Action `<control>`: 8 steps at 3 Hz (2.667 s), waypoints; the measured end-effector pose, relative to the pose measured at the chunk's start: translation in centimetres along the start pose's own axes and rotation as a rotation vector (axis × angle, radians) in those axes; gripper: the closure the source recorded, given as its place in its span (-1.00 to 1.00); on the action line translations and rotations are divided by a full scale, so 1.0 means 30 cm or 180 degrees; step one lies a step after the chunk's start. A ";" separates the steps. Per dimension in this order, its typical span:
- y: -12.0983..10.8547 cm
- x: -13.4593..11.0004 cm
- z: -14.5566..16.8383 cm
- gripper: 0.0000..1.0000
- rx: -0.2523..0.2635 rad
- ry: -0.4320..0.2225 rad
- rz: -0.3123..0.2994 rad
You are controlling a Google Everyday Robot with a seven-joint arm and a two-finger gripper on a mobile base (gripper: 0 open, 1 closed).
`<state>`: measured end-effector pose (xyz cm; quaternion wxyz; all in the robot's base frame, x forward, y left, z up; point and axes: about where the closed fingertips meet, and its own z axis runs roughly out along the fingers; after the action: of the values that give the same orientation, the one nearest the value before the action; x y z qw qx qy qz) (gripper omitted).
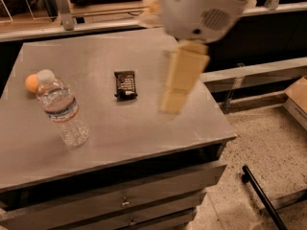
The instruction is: Knock water bottle over
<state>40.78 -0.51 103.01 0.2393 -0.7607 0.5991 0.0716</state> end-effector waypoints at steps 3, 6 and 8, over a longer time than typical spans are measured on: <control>0.015 -0.106 0.026 -1.00 0.0058 -0.0293 -0.0222; -0.232 -0.354 0.348 -1.00 0.0142 -0.2408 -0.0566; -0.191 -0.433 0.553 -1.00 -0.0722 -0.2758 -0.0287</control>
Offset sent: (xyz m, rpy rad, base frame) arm -0.0141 0.0302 0.0116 0.0178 -0.0205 0.0679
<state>45.60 19.30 95.22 0.3860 -0.7073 0.3982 0.4384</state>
